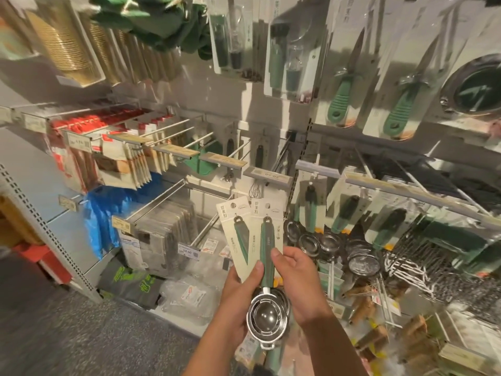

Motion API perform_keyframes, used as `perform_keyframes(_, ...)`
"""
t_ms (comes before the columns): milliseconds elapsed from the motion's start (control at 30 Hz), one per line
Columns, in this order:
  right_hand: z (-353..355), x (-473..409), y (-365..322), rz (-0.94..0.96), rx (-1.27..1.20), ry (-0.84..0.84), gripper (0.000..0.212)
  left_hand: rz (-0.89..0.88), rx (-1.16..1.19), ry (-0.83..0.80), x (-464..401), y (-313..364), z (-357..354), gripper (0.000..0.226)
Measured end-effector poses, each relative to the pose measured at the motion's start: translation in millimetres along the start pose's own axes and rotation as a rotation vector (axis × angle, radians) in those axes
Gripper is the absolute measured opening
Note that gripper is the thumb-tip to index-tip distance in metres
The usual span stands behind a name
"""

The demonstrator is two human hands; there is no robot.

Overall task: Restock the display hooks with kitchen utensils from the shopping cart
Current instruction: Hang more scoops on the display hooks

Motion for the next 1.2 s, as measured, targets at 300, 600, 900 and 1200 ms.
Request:
perform_keyframes(300,11.8,-10.8,6.7,-0.021,-0.113,0.065,0.073,0.006,0.036,0.028,-9.1,2.7,-5.9,0.032)
perform_keyframes(600,22.1,-2.7,-31.1,0.121,-0.077,0.087,0.022,-0.038,-0.008,0.051,-26.8,9.9,-3.5,0.050)
perform_keyframes(900,39.1,-4.2,-35.0,0.187,-0.021,0.167,0.020,-0.034,-0.020,0.079,-36.8,9.9,3.8,0.045)
perform_keyframes(1200,58.6,-1.9,-36.9,0.201,-0.097,0.248,0.020,-0.069,-0.057,0.040,-44.5,17.3,-8.7,0.045)
Point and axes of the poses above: each hand's wrist, its own x-axis away from the middle knuckle, its own z-axis out of the back of the hand, y = z × x, the point moved 9 cm from there along -x, towards the middle knuckle, and after that the axes turned 4 degrees about -z, right-handed, at the moved point
